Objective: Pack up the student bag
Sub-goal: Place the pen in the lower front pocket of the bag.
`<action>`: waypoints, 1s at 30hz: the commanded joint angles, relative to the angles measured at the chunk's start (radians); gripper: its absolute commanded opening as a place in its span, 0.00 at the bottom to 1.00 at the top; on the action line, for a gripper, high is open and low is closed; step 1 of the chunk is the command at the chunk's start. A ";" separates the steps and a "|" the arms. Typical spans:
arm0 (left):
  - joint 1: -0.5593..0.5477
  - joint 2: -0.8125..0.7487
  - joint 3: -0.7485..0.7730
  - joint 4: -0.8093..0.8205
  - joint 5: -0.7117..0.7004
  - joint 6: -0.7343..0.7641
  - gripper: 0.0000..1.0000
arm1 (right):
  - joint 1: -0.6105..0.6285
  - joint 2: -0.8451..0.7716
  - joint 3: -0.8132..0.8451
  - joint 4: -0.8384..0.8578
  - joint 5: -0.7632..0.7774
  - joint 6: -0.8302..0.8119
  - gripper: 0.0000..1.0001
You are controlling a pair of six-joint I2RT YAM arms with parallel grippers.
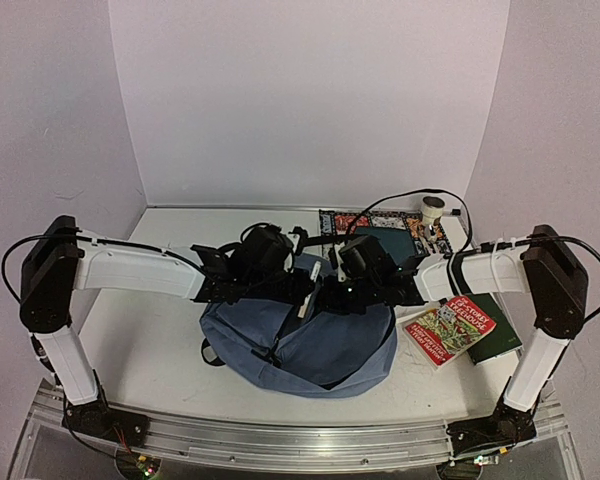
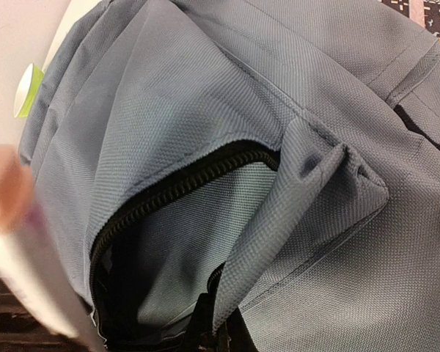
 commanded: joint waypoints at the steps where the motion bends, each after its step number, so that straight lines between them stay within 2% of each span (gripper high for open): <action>1: -0.014 0.019 0.005 0.060 -0.031 0.042 0.06 | -0.001 -0.012 0.029 0.002 -0.008 0.001 0.00; 19: -0.044 0.040 -0.043 0.023 -0.196 0.148 0.17 | 0.000 -0.020 0.027 0.003 -0.003 0.005 0.00; 25: -0.050 0.021 -0.054 -0.022 -0.208 0.172 0.27 | -0.001 -0.020 0.029 0.003 0.002 0.005 0.00; 30: -0.052 0.003 -0.067 -0.052 -0.236 0.152 0.32 | -0.001 -0.018 0.032 0.003 0.003 0.004 0.00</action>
